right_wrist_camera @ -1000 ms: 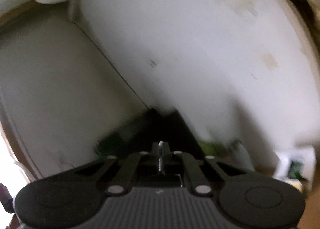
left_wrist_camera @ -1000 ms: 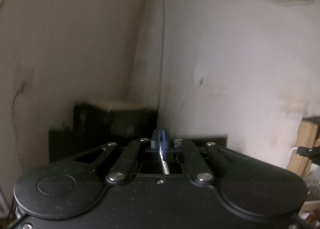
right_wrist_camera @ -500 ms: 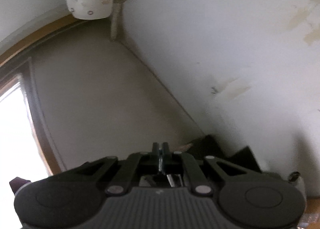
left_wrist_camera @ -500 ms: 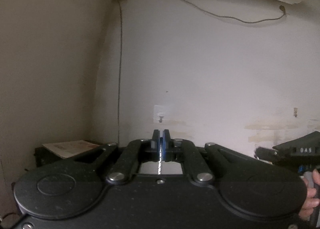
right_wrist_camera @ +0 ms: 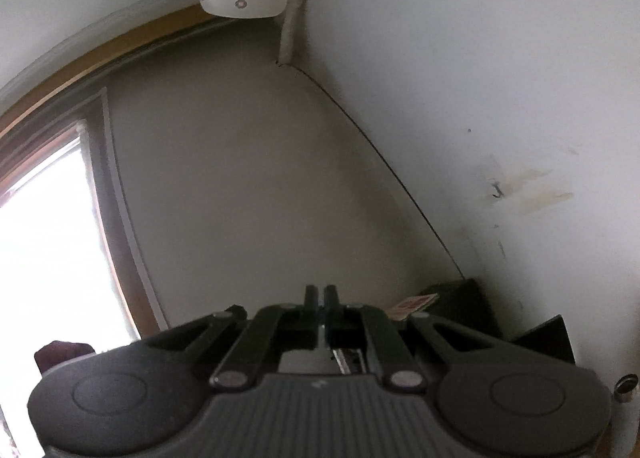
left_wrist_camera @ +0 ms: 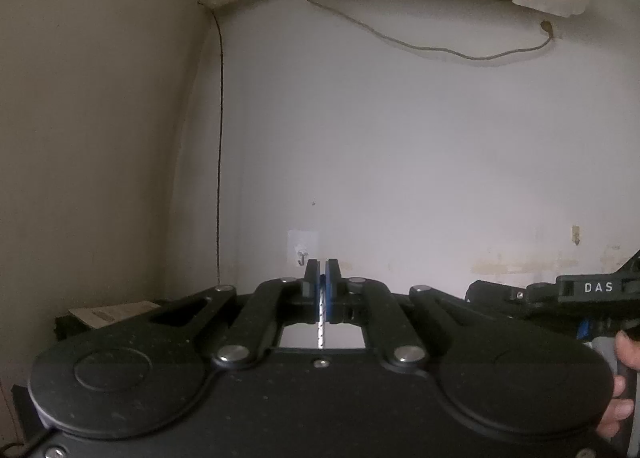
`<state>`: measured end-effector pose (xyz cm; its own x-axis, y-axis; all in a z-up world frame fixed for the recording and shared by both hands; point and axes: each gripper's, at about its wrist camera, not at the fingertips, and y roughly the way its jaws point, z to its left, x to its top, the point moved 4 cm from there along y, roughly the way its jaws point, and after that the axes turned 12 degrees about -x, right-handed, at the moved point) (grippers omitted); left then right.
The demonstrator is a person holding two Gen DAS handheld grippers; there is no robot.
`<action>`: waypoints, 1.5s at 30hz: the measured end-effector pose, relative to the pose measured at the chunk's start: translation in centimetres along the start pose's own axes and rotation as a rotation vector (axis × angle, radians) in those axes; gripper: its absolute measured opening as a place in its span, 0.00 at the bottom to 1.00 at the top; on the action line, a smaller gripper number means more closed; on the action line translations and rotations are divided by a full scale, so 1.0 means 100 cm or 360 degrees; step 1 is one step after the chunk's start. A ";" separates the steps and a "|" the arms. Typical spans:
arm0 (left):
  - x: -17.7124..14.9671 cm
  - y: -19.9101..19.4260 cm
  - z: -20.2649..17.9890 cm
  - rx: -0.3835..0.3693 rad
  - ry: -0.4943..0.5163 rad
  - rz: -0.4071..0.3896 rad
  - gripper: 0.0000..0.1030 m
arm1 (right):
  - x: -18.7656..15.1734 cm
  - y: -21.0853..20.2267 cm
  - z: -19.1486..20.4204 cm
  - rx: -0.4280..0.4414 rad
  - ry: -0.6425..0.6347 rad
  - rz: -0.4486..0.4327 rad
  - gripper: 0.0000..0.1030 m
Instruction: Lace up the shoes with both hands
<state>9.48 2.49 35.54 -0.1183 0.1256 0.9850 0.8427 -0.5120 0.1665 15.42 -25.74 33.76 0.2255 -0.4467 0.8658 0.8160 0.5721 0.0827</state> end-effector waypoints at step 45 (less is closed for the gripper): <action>-0.359 -0.020 -0.024 -0.0260 -0.0339 0.1214 0.01 | -0.291 -0.017 -0.115 -0.0205 0.0147 0.1128 0.19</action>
<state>10.81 -3.03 -0.08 0.5749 -0.1575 0.8029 0.5617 -0.6376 -0.5273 13.63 -21.62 2.75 0.7629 -0.0583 0.6439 0.5119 0.6629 -0.5464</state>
